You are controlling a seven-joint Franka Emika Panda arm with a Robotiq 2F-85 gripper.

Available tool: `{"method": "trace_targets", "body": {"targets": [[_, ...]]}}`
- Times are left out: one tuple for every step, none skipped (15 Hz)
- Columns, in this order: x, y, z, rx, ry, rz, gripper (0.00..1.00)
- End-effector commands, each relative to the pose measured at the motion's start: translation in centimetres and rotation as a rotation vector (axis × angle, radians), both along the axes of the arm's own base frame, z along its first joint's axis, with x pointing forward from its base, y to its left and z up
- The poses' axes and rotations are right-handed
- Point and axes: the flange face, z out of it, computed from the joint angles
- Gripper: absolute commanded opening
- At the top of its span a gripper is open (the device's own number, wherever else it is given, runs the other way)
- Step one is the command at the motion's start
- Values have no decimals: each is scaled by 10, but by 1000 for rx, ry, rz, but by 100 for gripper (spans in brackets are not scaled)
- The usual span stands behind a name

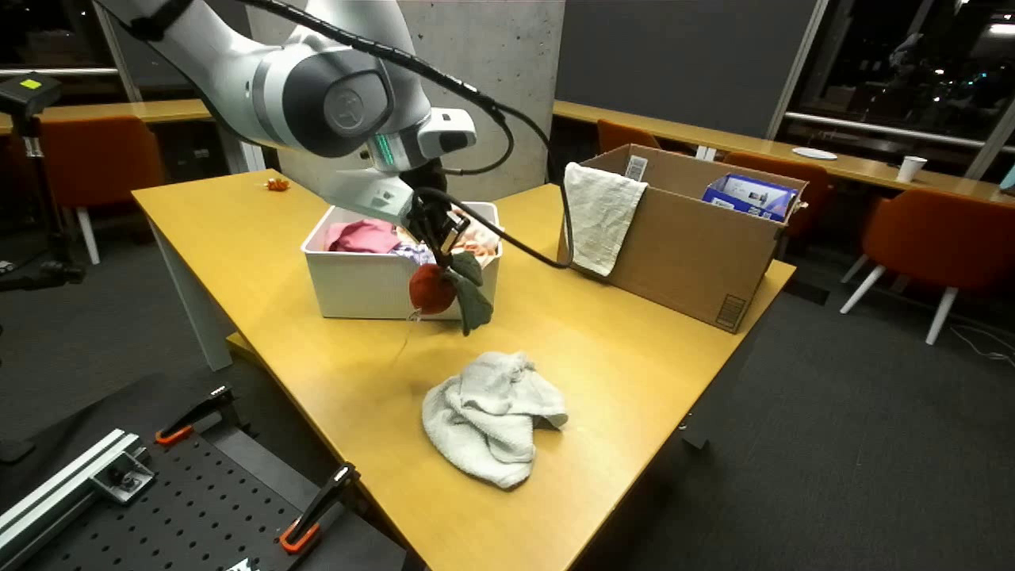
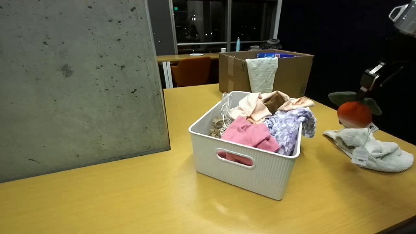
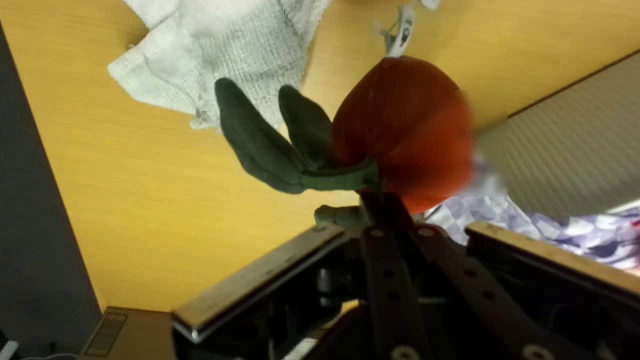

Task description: Put the pink shirt in the basket, then remove the white towel, the turnip plushie and the purple shirt from the basket

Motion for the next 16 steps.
{"method": "trace_targets", "body": {"targets": [[8,21,-35,14,30,34,1],[9,30,-43,13,43,49,1],[11,42,-53,11,58,68,1],[11,52,-61,12,73,84,1],[12,64,-68,13,84,105,1],[11,75,-72,11,93,123,1],[11,83,-74,12,98,137,1],[12,90,-76,14,101,148,1],[13,93,-77,18,101,152,29],[13,96,-76,19,105,158,31],[15,96,-76,23,100,159,37],[16,96,-73,22,97,158,43],[18,93,-68,21,92,156,51],[21,92,-64,19,88,153,58],[25,89,-58,16,81,149,66],[31,87,-51,15,71,151,73]]}}
